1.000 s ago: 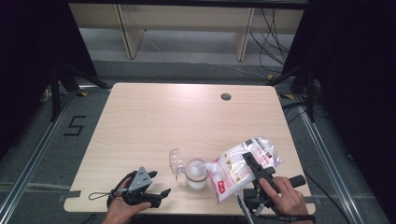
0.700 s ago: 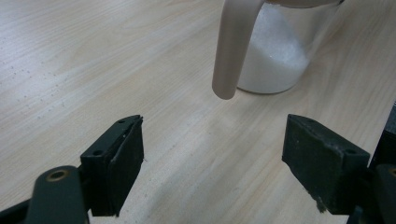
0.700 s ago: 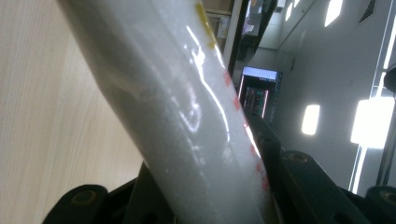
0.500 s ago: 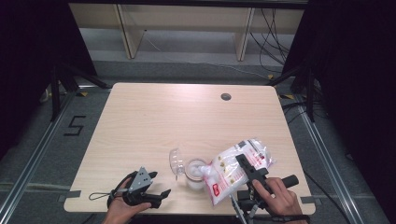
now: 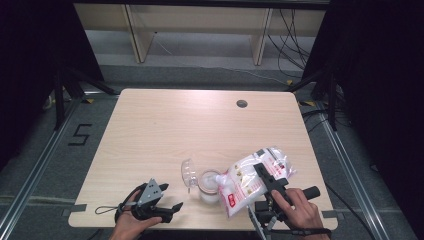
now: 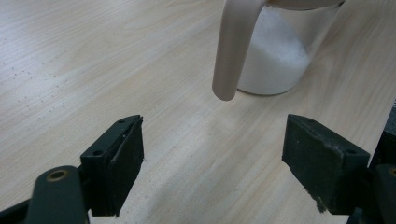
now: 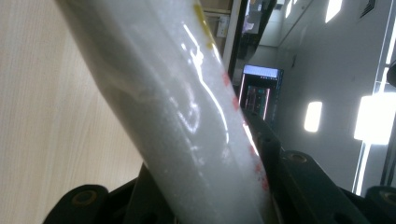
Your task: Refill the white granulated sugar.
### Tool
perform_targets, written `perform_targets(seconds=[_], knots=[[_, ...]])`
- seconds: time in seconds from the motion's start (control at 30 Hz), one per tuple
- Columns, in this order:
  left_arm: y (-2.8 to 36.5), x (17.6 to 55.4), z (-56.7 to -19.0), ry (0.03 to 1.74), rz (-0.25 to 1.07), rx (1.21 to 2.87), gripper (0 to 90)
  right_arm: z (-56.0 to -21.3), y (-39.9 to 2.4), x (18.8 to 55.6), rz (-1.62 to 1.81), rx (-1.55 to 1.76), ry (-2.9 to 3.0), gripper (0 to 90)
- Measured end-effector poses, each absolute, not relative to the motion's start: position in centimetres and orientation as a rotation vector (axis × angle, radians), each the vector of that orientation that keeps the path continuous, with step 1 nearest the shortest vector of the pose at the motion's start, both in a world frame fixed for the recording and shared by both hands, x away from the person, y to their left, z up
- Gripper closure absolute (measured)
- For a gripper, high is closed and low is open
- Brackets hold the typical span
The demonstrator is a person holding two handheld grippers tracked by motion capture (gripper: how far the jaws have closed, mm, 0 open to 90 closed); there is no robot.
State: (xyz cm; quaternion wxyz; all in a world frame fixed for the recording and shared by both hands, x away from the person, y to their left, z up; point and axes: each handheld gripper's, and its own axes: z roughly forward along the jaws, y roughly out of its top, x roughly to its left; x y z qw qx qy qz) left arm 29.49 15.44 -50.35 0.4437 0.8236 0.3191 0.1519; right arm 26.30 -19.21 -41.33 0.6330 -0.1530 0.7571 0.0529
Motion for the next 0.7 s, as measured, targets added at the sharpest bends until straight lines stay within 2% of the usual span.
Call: perform_targets(seconds=[0.7], knots=[[15.48,29.48,-50.28,0.797,0.371,2.038,20.4,-41.26,-19.33,25.90,0.131,-0.379,1.723,70.1]])
